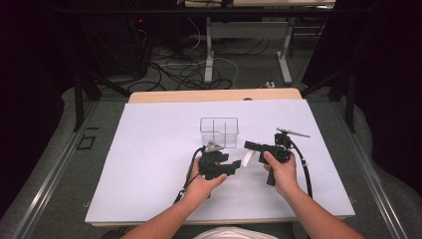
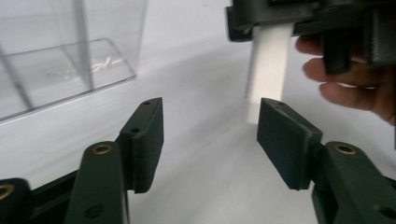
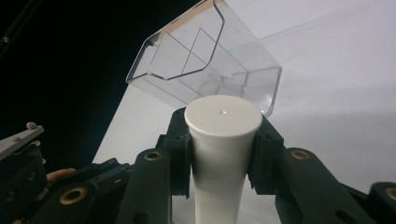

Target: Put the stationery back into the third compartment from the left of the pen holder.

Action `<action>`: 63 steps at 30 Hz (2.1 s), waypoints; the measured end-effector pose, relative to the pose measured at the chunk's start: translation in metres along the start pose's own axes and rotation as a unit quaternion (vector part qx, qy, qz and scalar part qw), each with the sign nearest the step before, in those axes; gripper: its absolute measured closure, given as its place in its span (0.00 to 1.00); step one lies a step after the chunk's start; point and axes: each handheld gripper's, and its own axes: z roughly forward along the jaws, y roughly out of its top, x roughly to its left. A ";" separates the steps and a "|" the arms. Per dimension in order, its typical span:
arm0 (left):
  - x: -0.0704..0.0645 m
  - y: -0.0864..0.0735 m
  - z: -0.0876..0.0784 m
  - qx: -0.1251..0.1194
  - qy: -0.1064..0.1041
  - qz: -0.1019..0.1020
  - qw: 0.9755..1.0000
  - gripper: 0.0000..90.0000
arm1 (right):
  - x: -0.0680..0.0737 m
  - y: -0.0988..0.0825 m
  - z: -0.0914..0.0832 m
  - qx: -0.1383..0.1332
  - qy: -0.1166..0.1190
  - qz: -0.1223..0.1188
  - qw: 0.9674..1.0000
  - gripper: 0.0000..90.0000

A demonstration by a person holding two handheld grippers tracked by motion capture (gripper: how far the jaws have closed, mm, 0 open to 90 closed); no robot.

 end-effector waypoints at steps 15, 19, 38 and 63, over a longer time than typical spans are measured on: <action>0.041 0.007 -0.033 -0.004 0.073 0.043 0.996 0.32 | 0.007 0.014 -0.003 -0.036 -0.046 -0.077 0.995 0.73; 0.058 0.006 -0.046 -0.020 0.090 0.029 0.995 0.31 | 0.013 0.023 -0.003 -0.044 -0.056 -0.112 0.991 0.73; 0.105 0.004 -0.071 -0.050 0.148 -0.053 0.986 0.17 | 0.053 0.062 0.020 -0.068 -0.102 -0.216 0.969 0.73; 0.123 -0.001 -0.073 -0.047 0.162 -0.094 0.981 0.02 | 0.080 0.071 0.073 -0.074 -0.121 -0.268 0.953 0.73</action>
